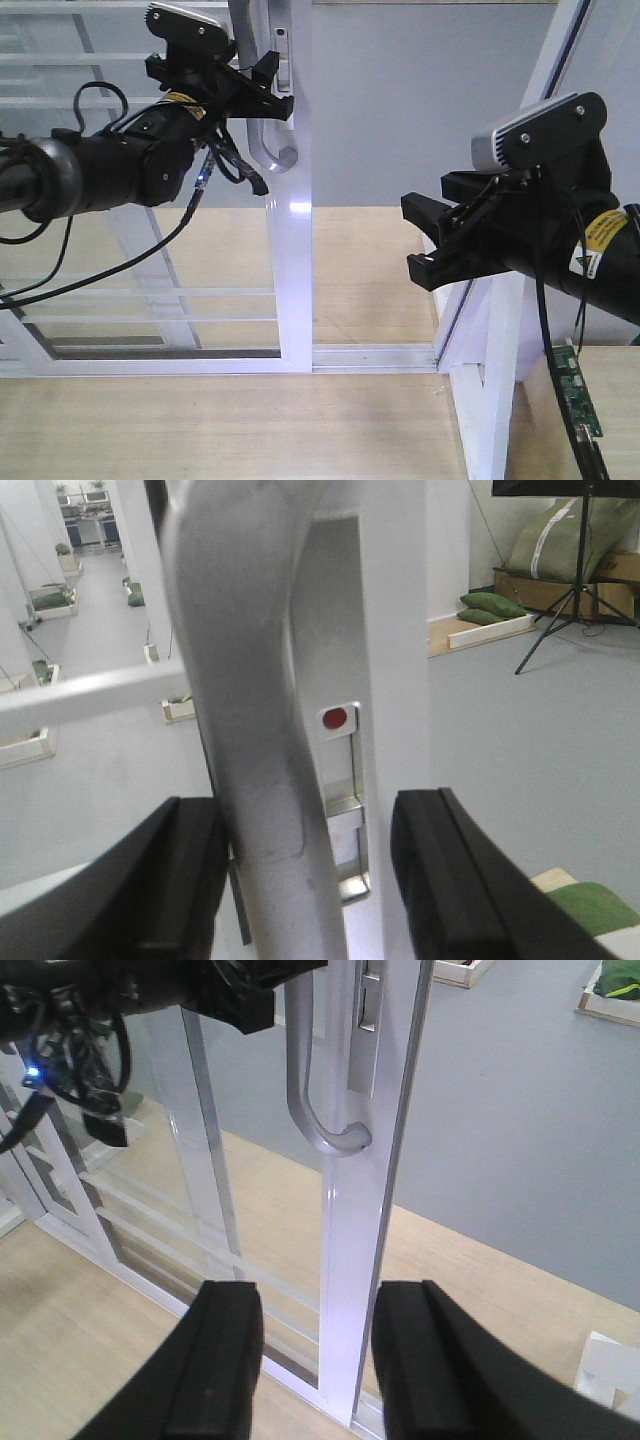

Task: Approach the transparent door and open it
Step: 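Raise the left gripper to the silver door handle and grasp it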

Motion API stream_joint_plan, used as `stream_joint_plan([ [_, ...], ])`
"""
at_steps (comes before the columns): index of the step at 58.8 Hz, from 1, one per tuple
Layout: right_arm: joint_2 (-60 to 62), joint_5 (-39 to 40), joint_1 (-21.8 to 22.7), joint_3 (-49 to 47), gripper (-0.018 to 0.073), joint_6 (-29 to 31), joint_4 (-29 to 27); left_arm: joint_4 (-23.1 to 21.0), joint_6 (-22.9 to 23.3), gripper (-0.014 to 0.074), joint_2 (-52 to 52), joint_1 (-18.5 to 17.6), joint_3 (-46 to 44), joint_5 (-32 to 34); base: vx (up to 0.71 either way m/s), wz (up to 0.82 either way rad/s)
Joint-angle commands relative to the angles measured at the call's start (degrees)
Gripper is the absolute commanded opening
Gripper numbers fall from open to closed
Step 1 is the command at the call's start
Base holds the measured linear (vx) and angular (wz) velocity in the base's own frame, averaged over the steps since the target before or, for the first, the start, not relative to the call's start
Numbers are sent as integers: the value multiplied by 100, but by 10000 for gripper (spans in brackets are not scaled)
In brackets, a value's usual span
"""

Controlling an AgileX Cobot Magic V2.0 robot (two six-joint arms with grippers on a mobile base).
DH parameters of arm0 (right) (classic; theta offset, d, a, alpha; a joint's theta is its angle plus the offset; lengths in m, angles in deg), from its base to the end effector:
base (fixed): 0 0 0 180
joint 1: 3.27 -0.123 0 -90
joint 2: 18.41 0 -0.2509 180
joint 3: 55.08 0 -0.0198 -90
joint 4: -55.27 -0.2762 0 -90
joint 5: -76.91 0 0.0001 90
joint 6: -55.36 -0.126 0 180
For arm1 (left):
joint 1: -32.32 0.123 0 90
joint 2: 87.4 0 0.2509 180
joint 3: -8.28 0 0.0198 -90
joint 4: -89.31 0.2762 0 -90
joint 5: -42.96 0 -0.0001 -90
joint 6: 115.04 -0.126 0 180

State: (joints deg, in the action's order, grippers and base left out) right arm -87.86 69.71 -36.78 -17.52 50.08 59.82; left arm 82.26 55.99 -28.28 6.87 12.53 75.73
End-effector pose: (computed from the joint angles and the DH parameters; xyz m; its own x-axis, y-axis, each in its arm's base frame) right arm 0.2481 0.1628 0.2444 -0.3489 -0.2150 -0.9122 -0.5399 0.8417 0.0081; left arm 0.4475 -0.2037 0.1899 -0.0207 0.0683 -0.9974 0.3705 0.9272 0.0558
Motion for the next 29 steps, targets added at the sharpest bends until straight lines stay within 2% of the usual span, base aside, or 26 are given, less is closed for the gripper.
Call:
stream_joint_plan([
  [1, 112, 367, 29, -169, 358, -61, 0, -243, 17, 486, 0, 48, -468, 514, 0, 0],
  [7, 112, 298, 29, -169, 358, -75, 0, -475, 3, 486, -239, 161, -777, 546, 0, 0],
  [23, 112, 183, 29, -169, 358, -36, 54, -457, 37, 437, -311, 290, -987, 446, 0, 0],
  [29, 112, 183, 29, -169, 358, 52, 54, -457, 37, 419, -198, 290, -987, 208, 0, 0],
])
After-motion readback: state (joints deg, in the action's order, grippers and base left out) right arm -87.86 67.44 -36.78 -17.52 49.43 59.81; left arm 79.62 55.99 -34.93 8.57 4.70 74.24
